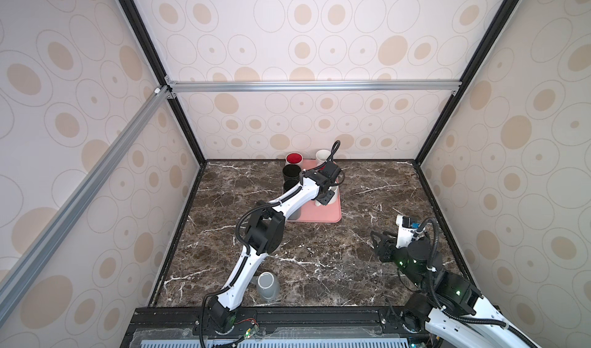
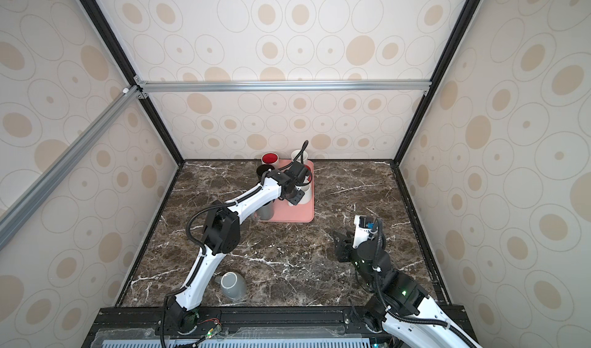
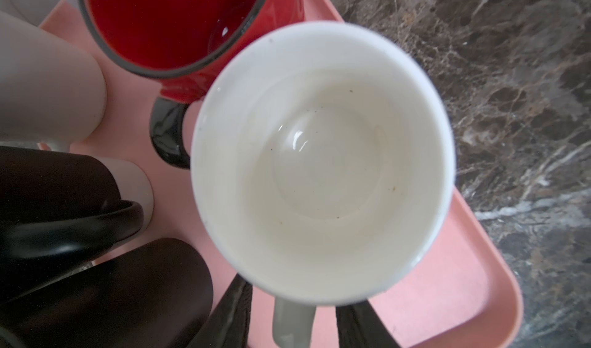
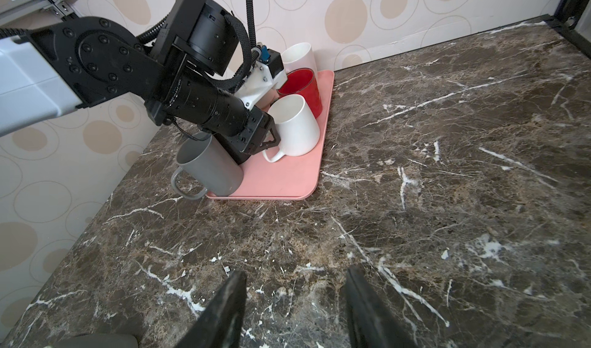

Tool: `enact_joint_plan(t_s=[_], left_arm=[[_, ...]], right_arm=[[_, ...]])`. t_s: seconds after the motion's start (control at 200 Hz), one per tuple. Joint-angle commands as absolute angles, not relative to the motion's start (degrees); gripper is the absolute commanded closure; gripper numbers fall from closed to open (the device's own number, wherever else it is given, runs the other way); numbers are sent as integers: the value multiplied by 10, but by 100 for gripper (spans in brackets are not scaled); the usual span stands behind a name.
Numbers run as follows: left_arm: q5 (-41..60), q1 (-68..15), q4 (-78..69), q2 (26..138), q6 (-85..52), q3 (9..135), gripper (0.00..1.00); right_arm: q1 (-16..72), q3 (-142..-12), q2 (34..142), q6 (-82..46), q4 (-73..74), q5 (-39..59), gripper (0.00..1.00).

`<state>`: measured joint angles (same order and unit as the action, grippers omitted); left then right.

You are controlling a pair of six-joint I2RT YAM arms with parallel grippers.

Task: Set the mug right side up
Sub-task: 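Release the white mug on the tray and withdraw the left arm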

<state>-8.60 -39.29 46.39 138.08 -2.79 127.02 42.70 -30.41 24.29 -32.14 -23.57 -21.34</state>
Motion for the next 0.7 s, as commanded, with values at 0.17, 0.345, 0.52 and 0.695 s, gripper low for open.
enact_joint_plan(t_s=[0.17, 0.345, 0.52, 0.695], left_arm=[[-32, -404, 295, 1154, -69, 1079, 43], [-4, -404, 158, 986, -126, 908, 29], [-41, -403, 77, 853, -162, 755, 16], [-116, -391, 66, 756, -185, 646, 1]], right_arm=[[428, -295, 271, -318, -213, -186, 40], [429, -296, 336, -268, -142, -66, 34], [454, -309, 479, -242, -68, 62, 33], [582, -349, 618, -174, -10, 61, 26]])
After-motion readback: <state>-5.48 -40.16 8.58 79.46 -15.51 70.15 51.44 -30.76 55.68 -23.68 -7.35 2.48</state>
